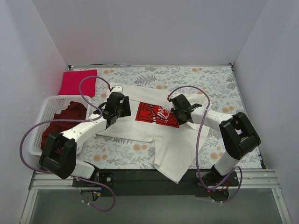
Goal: Fold and stack the t-shirts
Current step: Fold the tshirt
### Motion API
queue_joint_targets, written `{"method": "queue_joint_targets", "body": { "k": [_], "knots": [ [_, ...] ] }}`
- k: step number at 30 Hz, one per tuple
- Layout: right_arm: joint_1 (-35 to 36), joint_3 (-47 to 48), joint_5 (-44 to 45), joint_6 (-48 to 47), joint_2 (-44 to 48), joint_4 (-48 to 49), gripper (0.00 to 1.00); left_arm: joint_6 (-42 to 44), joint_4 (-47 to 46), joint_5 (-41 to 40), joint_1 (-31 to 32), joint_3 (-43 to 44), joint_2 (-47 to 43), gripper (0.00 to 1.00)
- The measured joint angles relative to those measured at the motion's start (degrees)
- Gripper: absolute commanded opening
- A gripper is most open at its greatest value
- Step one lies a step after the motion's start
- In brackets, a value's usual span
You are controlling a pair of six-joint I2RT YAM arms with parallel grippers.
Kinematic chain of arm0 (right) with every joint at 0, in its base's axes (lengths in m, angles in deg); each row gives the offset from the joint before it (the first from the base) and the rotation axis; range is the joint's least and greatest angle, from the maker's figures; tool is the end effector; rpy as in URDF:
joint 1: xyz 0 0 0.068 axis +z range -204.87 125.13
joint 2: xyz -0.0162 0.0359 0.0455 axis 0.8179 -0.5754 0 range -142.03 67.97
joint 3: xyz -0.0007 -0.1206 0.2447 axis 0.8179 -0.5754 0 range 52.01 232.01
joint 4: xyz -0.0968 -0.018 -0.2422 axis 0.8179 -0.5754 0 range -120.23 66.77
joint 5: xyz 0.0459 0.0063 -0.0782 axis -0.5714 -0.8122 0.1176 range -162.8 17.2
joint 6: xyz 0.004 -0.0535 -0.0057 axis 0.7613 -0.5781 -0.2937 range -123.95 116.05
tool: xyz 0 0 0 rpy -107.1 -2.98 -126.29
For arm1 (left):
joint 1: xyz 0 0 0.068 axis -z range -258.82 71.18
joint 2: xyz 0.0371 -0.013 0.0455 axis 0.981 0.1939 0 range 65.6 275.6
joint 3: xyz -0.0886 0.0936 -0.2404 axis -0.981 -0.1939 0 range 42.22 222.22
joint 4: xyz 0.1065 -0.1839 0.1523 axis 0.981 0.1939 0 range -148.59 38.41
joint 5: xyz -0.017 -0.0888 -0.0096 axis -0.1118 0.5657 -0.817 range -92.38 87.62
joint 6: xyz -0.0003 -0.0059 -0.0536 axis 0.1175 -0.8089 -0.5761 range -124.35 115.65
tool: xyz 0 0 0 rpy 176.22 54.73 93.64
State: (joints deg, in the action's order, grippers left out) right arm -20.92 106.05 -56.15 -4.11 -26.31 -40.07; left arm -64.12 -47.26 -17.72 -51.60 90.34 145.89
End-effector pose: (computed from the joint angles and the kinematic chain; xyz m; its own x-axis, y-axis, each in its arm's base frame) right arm 0.2747 0.1726 0.1736 -0.6951 -0.4713 -0.5428 -0.4079 0.8803 -0.2421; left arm 0.2652 -0.1257 0.2194 -0.5420 -0.6583 -0.5225 -0.3927 0.7480 -0.5350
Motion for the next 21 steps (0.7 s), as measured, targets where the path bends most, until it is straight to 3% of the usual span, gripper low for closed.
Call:
{"method": "queue_joint_targets", "body": {
  "k": [21],
  "knots": [
    [0.1,6.9,11.5,-5.2,-6.2,-1.1,0.3,0.4,0.0,-0.4,0.0,0.0,0.0,0.57]
  ]
}}
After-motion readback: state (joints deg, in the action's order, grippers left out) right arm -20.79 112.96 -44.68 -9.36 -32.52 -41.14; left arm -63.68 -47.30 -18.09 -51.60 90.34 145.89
